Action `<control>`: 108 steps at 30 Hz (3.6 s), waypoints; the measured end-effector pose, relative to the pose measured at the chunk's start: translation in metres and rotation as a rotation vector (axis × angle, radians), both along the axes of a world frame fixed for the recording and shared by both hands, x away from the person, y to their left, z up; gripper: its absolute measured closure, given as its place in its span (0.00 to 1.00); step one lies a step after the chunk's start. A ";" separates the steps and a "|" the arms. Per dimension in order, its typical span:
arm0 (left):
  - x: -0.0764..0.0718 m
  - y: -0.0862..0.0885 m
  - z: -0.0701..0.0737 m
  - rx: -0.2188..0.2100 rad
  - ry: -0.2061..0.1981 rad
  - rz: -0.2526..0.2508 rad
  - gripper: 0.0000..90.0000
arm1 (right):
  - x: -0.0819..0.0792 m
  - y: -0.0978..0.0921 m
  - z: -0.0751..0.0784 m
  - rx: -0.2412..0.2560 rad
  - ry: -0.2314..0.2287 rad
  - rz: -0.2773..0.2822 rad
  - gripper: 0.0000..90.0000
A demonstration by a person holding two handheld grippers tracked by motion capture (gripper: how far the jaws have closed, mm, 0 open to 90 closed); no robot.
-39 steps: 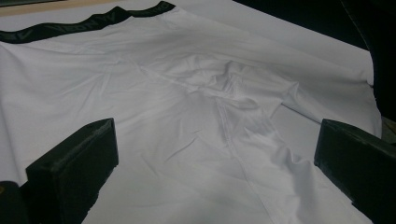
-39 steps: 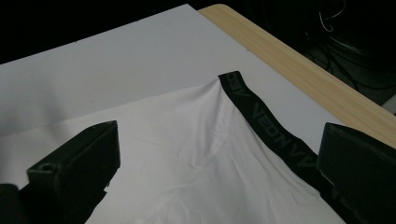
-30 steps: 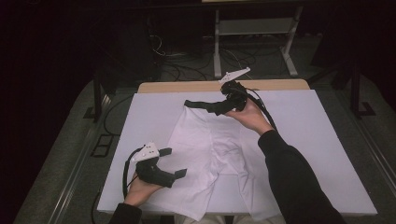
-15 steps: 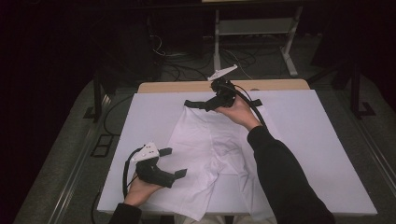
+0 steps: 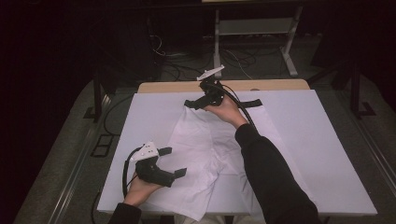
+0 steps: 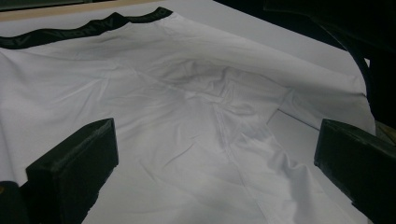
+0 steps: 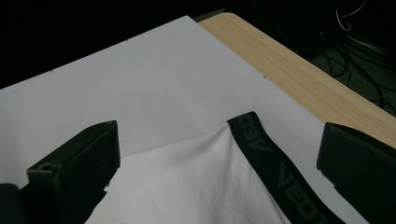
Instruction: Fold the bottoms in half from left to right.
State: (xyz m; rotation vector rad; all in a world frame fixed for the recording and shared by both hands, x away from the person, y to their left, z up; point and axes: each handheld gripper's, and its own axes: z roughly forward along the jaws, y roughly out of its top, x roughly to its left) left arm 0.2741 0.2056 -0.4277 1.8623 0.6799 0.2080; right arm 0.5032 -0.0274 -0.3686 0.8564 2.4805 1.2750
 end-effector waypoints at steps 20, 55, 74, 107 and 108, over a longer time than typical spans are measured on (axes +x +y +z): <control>0.001 0.001 0.001 -0.013 -0.003 -0.001 0.00 | 0.019 0.025 -0.015 0.044 -0.007 -0.036 0.00; 0.004 0.003 0.003 -0.042 -0.009 -0.003 0.00 | 0.046 0.052 -0.055 0.013 0.071 -0.118 0.00; 0.005 0.003 0.003 -0.057 -0.008 -0.003 0.00 | 0.053 0.066 -0.075 -0.072 0.095 -0.203 0.44; 0.002 0.022 0.007 -0.043 0.029 0.094 0.00 | 0.043 0.062 -0.072 -0.083 0.107 -0.288 0.95; 0.001 0.025 0.007 -0.030 0.039 0.109 0.00 | 0.042 0.061 -0.071 -0.082 0.101 -0.289 0.95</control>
